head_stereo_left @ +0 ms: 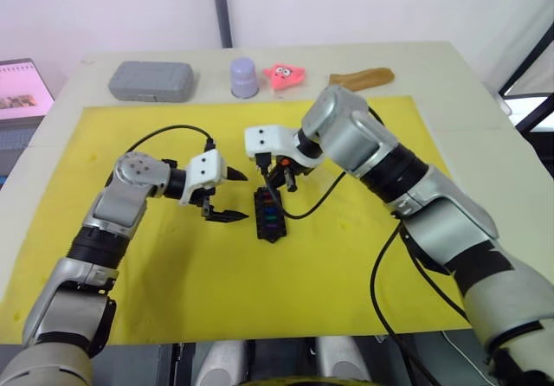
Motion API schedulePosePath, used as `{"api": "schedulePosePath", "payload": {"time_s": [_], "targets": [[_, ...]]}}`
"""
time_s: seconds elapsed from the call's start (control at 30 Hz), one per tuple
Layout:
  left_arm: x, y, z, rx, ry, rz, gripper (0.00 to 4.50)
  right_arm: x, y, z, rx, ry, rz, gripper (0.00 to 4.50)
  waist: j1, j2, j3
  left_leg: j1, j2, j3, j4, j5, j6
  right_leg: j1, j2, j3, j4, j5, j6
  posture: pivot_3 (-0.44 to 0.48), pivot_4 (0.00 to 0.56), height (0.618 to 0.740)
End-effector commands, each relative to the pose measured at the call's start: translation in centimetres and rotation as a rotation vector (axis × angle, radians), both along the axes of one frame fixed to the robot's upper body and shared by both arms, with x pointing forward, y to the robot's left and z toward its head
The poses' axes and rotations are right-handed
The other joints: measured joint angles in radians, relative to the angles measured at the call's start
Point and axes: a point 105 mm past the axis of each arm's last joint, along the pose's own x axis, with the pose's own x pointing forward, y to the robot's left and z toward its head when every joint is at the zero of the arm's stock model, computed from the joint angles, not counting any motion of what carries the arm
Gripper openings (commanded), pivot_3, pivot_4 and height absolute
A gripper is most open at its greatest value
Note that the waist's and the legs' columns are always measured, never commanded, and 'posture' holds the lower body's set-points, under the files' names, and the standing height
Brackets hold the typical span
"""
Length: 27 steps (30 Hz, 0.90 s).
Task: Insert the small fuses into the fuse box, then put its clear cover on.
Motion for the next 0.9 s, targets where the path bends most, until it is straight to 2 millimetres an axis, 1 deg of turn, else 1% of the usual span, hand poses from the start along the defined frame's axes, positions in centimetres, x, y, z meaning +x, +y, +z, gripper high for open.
{"api": "schedulePosePath", "payload": {"time_s": [0.03,0.37,0.7,0.9], "targets": [[-0.1,-0.1,1.0,-0.012,-0.044,-0.011,4.50,-0.3,0.5,0.5,-0.012,-0.011,0.029,0.01,0.000,0.000,0.000,0.000,0.000,0.000,0.000,0.000,0.000,0.000,0.000,0.000,0.000,0.000,0.000,0.000,0.150,0.740],[-0.1,0.0,0.9,-0.011,-0.040,-0.006,4.50,-0.3,0.1,-0.9,-0.050,-0.015,0.032,0.01,0.000,0.000,0.000,0.000,0.000,0.000,0.000,0.000,0.000,0.000,0.000,0.000,0.000,0.000,0.000,0.000,0.150,0.740],[-0.1,-0.1,0.9,-0.009,-0.039,-0.012,4.50,-0.6,0.1,-0.9,-0.044,-0.035,0.045,0.01,0.000,0.000,0.000,0.000,0.000,0.000,0.000,0.000,0.000,0.000,0.000,0.000,0.000,0.000,0.000,0.000,0.150,0.740],[-0.1,-0.1,0.9,-0.005,-0.038,-0.011,4.50,-0.7,0.2,-0.5,-0.020,-0.046,0.043,0.01,0.000,0.000,0.000,0.000,0.000,0.000,0.000,0.000,0.000,0.000,0.000,0.000,0.000,0.000,0.000,0.000,0.150,0.740]]}}
